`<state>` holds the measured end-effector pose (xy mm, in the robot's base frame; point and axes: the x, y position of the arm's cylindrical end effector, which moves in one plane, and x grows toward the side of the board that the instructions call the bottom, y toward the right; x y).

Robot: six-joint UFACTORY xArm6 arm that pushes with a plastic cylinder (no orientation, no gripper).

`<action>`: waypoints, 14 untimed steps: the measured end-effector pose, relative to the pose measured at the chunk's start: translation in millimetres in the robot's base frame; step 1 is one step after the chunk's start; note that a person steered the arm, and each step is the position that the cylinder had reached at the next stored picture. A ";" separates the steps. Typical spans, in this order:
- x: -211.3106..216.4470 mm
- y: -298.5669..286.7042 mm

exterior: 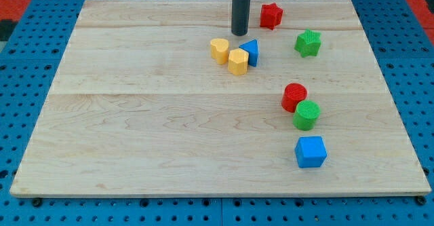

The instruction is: Push the red star into the blue triangle

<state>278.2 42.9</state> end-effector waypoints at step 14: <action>11.3 84.7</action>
<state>289.5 127.5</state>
